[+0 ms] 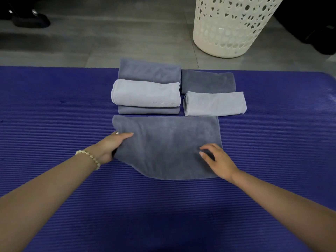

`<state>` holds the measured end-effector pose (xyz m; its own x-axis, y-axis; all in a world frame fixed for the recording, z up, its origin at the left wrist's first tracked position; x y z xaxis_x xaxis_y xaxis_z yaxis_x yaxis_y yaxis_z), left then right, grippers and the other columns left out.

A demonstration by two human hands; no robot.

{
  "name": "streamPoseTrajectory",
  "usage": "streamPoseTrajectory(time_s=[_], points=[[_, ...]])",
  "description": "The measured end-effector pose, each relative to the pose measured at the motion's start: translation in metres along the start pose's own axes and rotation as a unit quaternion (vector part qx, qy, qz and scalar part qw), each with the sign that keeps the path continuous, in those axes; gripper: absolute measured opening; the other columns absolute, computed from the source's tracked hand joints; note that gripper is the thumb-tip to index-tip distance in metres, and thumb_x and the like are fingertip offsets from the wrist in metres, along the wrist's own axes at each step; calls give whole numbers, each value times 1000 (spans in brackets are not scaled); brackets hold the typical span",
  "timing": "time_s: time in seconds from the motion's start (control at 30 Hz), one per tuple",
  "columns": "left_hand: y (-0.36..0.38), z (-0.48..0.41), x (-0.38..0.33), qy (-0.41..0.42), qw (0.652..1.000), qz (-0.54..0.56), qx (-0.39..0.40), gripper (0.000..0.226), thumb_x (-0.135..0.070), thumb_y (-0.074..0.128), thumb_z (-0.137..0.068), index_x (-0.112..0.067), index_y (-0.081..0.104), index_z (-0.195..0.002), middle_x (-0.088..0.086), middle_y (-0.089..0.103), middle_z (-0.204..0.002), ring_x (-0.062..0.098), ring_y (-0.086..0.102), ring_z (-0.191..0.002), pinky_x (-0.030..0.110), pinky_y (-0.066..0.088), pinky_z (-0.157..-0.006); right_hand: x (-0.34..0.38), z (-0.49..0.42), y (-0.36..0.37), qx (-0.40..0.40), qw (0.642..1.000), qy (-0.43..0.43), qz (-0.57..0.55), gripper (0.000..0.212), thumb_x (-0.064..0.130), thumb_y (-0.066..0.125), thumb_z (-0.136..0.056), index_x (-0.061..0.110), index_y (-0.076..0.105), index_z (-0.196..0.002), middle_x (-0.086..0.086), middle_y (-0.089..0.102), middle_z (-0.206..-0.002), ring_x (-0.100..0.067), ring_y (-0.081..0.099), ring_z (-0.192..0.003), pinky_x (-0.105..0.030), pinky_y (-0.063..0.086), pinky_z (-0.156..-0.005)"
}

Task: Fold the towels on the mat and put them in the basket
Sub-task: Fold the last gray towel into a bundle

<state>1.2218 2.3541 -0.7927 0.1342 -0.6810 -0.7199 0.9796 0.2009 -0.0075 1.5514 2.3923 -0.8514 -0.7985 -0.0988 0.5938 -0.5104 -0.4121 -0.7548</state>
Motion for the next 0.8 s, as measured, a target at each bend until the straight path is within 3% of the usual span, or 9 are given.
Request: streamPoseTrajectory(time_s=[0.1, 0.17, 0.23, 0.3, 0.37, 0.5, 0.63, 0.7, 0.8], points=[[51, 20, -16, 104, 988, -49, 102, 47, -20, 60, -93, -34, 39, -134, -8, 66, -113, 15, 63, -107, 26, 52, -81, 11, -11, -6, -35, 975, 91, -200, 31, 36, 47, -99, 13, 64, -109, 3, 63, -103, -19, 60, -105, -22, 43, -86], [82, 32, -22, 129, 972, -66, 185, 54, -23, 58, -94, -43, 32, -138, -11, 69, -102, 10, 68, -94, 26, 55, -79, 10, -22, -9, -3, 928, 166, -333, 45, 44, 39, -100, 8, 65, -108, -2, 69, -97, -23, 65, -95, -27, 50, -80], [102, 36, -28, 127, 965, -37, 226, 50, -24, 53, -96, -44, 33, -137, -4, 67, -90, 14, 67, -84, 31, 58, -79, 6, -28, -8, 19, 847, 243, -473, 57, 53, 33, -98, 6, 63, -112, -11, 71, -104, -31, 65, -99, -39, 52, -88], [107, 30, -33, 156, 965, -64, 202, 43, -26, 49, -98, -36, 36, -139, 2, 65, -102, 15, 65, -90, 31, 57, -84, 0, -31, -7, 10, 801, 269, -534, 61, 57, 28, -98, 10, 60, -120, -13, 65, -121, -33, 59, -113, -43, 45, -100], [103, 15, -26, 199, 946, -218, 137, 44, -32, 44, -100, -28, 34, -143, 1, 59, -124, 10, 58, -104, 25, 49, -91, 3, -30, -5, 22, 808, 253, -531, 53, 56, 29, -98, 18, 58, -119, -4, 64, -117, -21, 60, -107, -36, 47, -92], [92, -13, 17, 255, 822, -501, 89, 59, -41, 37, -100, -21, 18, -152, -3, 22, -157, 15, 19, -144, 31, 22, -116, 16, -29, 8, -54, 858, 258, -441, 39, 40, 60, -91, 11, 57, -117, -2, 64, -112, -18, 61, -100, -29, 48, -84], [103, -26, 38, 297, 724, -617, 83, 64, -46, 28, -101, -24, 1, -154, -5, -8, -161, 13, -9, -148, 33, 0, -119, 20, -33, 7, -159, 945, 168, -232, 28, 30, 55, -95, 9, 48, -112, -1, 60, -102, -23, 60, -99, -31, 48, -84], [112, -33, 37, 317, 695, -642, 69, 65, -48, 25, -101, -24, -3, -153, -4, -12, -160, 14, -14, -147, 33, -5, -119, 16, -33, -2, -197, 953, 119, -199, 29, 34, 52, -96, 10, 48, -111, -2, 64, -97, -21, 63, -88, -35, 51, -79], [126, -50, 32, 322, 685, -652, 48, 65, -49, 23, -101, -23, -5, -153, -2, -13, -160, 16, -15, -147, 35, -7, -119, 1, -38, -16, -229, 953, 121, -154, 28, 36, 50, -97, 10, 48, -105, 0, 63, -84, -19, 62, -75, -36, 52, -68]])
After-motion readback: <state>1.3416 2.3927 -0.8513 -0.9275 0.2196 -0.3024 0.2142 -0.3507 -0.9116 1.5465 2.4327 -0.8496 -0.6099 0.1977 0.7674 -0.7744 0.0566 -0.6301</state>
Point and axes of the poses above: each hand's wrist, its own z-axis away from the middle knuckle, its own y-axis out of the palm, x = y × z, the point moved 2 cm from there along -z, towards the middle knuckle
